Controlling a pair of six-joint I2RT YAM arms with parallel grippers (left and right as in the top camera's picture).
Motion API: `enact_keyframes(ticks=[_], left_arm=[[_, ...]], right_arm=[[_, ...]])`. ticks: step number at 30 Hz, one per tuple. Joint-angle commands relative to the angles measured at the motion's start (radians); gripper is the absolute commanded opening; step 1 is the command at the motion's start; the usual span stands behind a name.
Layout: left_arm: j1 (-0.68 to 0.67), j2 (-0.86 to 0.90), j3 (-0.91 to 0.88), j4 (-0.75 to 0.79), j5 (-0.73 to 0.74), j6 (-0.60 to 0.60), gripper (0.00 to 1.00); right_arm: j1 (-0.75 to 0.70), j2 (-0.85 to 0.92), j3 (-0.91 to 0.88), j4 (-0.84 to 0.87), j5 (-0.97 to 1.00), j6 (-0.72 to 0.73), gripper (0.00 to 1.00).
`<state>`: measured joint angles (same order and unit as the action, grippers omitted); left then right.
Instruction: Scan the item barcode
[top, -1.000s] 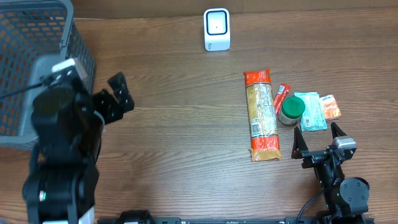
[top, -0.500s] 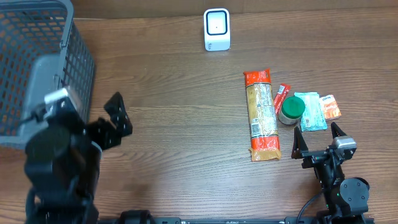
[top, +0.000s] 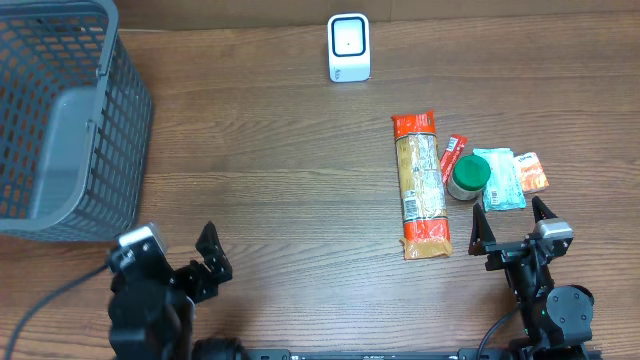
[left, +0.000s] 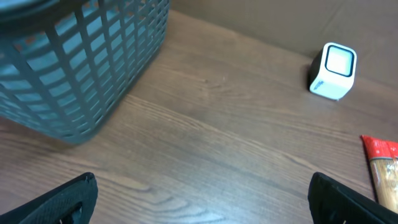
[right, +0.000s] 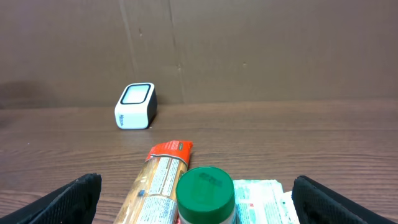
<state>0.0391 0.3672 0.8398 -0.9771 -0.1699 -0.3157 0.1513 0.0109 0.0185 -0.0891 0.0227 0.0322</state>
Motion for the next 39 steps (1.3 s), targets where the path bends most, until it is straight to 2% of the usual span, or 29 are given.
enact_keyframes(ticks=[1, 5, 13, 18, 23, 32, 39], left_arm=[[-0.008, -0.107, -0.108, 0.073, -0.002, -0.006, 1.00], [-0.008, -0.219, -0.239, 0.355, 0.080, -0.006, 0.99], [-0.008, -0.338, -0.452, 1.028, 0.195, -0.006, 1.00], [-0.008, -0.364, -0.584, 1.300, 0.216, -0.007, 1.00], [-0.008, -0.364, -0.685, 1.380, 0.215, -0.007, 1.00], [-0.008, -0.364, -0.830, 1.381, 0.215, -0.007, 0.99], [-0.008, -0.364, -0.835, 1.177, 0.215, -0.006, 1.00]], right_arm=[[-0.003, -0.008, -0.011, 0.007, -0.006, -0.003, 1.00], [-0.003, -0.008, -0.011, 0.006, -0.006, -0.003, 1.00], [-0.003, -0.008, -0.011, 0.007, -0.006, -0.003, 1.00], [-0.003, -0.008, -0.011, 0.006, -0.006, -0.004, 1.00], [-0.003, -0.008, -0.011, 0.007, -0.006, -0.003, 1.00], [-0.003, -0.008, -0.011, 0.006, -0.006, -0.004, 1.00], [-0.003, -0.008, -0.011, 0.006, -0.006, -0.003, 1.00]])
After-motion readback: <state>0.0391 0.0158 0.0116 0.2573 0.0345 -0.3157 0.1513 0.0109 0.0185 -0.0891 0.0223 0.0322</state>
